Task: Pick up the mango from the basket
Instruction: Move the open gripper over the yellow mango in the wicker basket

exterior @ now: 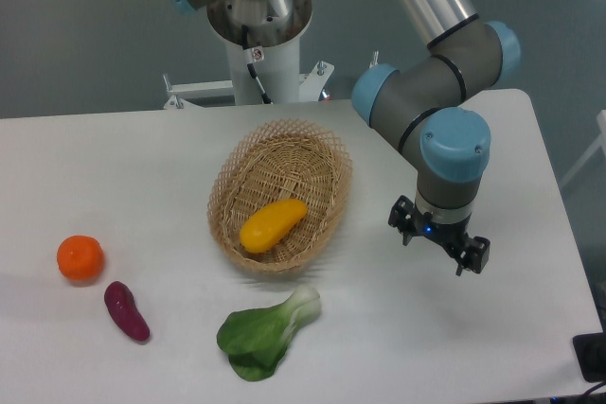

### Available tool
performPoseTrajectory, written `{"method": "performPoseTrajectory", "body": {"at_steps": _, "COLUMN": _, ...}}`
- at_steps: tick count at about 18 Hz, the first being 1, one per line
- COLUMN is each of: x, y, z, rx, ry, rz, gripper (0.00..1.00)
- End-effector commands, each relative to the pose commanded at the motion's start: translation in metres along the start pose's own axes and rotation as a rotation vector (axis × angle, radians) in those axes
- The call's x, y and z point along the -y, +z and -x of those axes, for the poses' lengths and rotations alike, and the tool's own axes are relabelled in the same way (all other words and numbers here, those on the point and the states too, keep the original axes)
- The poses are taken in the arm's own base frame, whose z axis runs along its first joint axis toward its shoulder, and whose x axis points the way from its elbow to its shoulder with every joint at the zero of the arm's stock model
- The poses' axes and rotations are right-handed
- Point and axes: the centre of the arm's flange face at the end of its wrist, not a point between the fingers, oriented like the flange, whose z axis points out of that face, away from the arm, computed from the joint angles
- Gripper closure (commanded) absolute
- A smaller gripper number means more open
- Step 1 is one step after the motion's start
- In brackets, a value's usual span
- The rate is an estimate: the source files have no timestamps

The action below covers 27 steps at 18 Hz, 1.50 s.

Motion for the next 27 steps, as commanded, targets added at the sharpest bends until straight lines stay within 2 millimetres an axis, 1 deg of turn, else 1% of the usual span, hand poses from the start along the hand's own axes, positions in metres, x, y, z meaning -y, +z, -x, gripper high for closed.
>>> {"method": "performPoseTrajectory", "body": {"at_steps": 5, "x": 0.000, "y": -0.005, "z": -0.005, "rx": 0.002, "ry": -0.014, "rz": -0.003, "gripper": 0.00}}
{"method": "performPoseTrajectory", "body": {"at_steps": 8, "x": 0.015, "y": -0.008, "z": -0.014, "rx": 0.003, "ry": -0.028, "rz": -0.007, "gripper": 0.00}}
{"method": "performPoseTrajectory", "body": {"at_steps": 10, "x": 0.020, "y": -0.004, "z": -0.024, "rx": -0.012, "ry": -0.069, "rz": -0.009, "gripper": 0.00}}
{"method": "performPoseTrajectory", "body": {"at_steps": 11, "x": 0.026, "y": -0.005, "z": -0.027, "rx": -0.012, "ry": -0.071, "rz": -0.014, "gripper": 0.00}}
{"method": "performPoseTrajectory", "body": {"at_steps": 15, "x": 0.030, "y": -0.007, "z": -0.043, "rx": -0.029, "ry": -0.060, "rz": -0.033, "gripper": 0.00}}
{"method": "performPoseTrajectory", "body": {"at_steps": 17, "x": 0.038, "y": -0.013, "z": -0.057, "rx": -0.041, "ry": -0.044, "rz": -0.055, "gripper": 0.00}}
{"method": "performPoseTrajectory", "body": {"at_steps": 19, "x": 0.038, "y": -0.008, "z": -0.073, "rx": -0.061, "ry": -0.034, "rz": -0.051, "gripper": 0.00}}
{"method": "performPoseTrajectory", "body": {"at_steps": 21, "x": 0.050, "y": -0.007, "z": -0.095, "rx": -0.072, "ry": -0.002, "rz": -0.050, "gripper": 0.00}}
{"method": "performPoseTrajectory", "body": {"at_steps": 23, "x": 0.055, "y": -0.002, "z": -0.110, "rx": -0.089, "ry": 0.009, "rz": -0.043, "gripper": 0.00}}
{"method": "performPoseTrajectory", "body": {"at_steps": 26, "x": 0.063, "y": -0.002, "z": -0.136, "rx": -0.104, "ry": 0.027, "rz": -0.039, "gripper": 0.00}}
{"method": "performPoseTrajectory", "body": {"at_steps": 27, "x": 0.063, "y": -0.001, "z": -0.142, "rx": -0.111, "ry": 0.031, "rz": -0.035, "gripper": 0.00}}
